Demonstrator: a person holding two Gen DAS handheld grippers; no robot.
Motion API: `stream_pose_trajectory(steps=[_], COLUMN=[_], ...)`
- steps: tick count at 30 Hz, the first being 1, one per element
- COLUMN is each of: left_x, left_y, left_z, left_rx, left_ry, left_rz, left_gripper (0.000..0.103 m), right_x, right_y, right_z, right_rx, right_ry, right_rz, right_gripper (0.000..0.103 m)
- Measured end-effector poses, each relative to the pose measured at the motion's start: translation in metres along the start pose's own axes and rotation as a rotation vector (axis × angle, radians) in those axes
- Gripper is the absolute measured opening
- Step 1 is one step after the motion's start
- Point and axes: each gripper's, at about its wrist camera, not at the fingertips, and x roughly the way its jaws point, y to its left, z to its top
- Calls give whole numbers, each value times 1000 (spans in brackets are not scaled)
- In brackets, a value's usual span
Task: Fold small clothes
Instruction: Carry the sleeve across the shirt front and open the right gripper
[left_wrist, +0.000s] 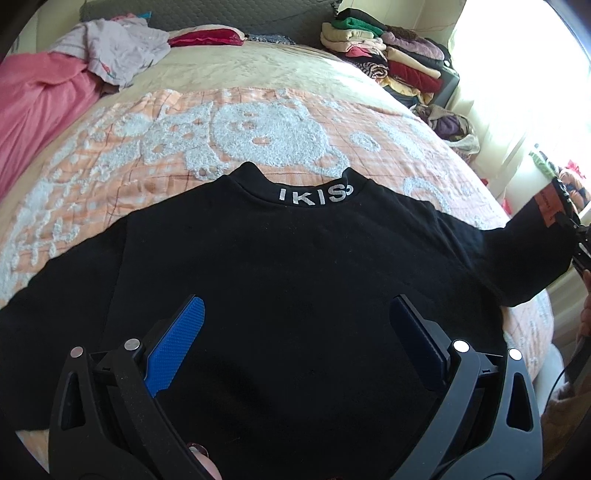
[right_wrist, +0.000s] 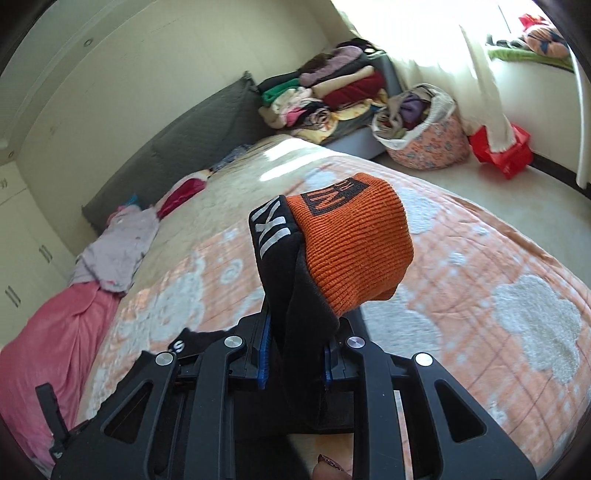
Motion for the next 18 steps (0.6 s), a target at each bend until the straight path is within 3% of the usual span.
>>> stream_pose_trajectory(steps=[13, 18], left_x=[-12, -16], left_y=[25, 42], left_z=[3, 5], left_rx=[-87, -155], left_ry=[16, 22], left_rz=[-79, -112], left_gripper=[94, 94], right_x=[29, 48], right_y=[110, 147], right_z=[-39, -68], right_rx=[-170, -281], right_ry=[82, 112], right_rz=[58, 23], right_gripper=[19, 22])
